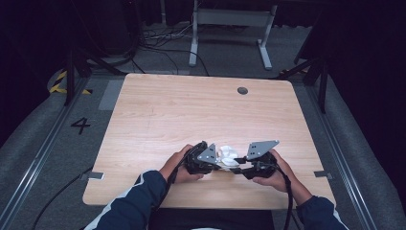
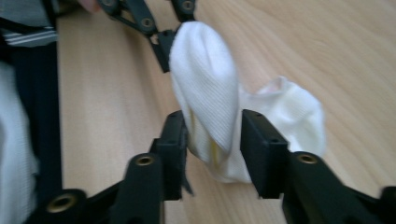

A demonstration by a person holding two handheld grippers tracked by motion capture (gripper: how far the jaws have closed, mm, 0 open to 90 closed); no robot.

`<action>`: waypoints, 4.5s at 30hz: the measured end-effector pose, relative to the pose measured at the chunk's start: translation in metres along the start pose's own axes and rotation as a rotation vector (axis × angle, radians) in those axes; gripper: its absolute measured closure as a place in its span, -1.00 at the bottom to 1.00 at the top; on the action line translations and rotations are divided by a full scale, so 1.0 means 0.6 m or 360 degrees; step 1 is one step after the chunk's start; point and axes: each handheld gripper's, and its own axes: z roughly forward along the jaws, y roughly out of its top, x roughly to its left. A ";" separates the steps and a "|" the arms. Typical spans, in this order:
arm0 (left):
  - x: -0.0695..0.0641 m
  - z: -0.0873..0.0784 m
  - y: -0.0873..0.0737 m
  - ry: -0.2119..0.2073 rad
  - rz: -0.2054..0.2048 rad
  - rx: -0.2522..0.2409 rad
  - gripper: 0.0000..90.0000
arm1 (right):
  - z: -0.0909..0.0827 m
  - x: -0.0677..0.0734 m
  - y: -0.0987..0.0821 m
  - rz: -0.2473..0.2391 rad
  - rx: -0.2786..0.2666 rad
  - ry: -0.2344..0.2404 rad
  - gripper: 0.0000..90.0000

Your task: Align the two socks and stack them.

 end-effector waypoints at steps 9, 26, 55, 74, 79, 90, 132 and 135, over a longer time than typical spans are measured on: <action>0.003 -0.005 -0.004 -0.0037 -0.0047 -0.0006 0.89 | -0.006 0.023 0.000 -0.0162 -0.0078 -0.0106 0.82; 0.024 -0.006 -0.010 0.0031 -0.0143 0.0066 0.82 | 0.005 -0.020 0.013 0.0073 -0.0025 -0.0113 0.76; 0.079 0.024 -0.036 0.0283 -0.0391 0.0055 -0.12 | 0.088 -0.085 -0.001 0.0190 0.0199 -0.0213 0.54; 0.017 0.032 -0.033 0.0021 -0.0228 0.0172 0.32 | 0.070 -0.007 -0.017 0.0045 0.0231 -0.0036 0.57; 0.008 0.023 -0.029 0.0055 -0.0179 0.0175 0.19 | 0.058 0.001 -0.014 0.0020 0.0197 -0.0090 0.43; 0.029 0.008 -0.027 0.0170 -0.0194 0.0094 0.16 | 0.046 -0.003 0.001 -0.0071 0.0045 -0.0137 0.70; 0.005 0.052 -0.010 0.0094 -0.0109 0.0272 0.44 | 0.051 -0.039 -0.014 0.0218 0.0066 -0.0358 0.89; 0.000 0.055 -0.008 0.0101 -0.0078 0.0275 0.56 | 0.051 -0.050 -0.020 0.0328 0.0073 -0.0416 0.77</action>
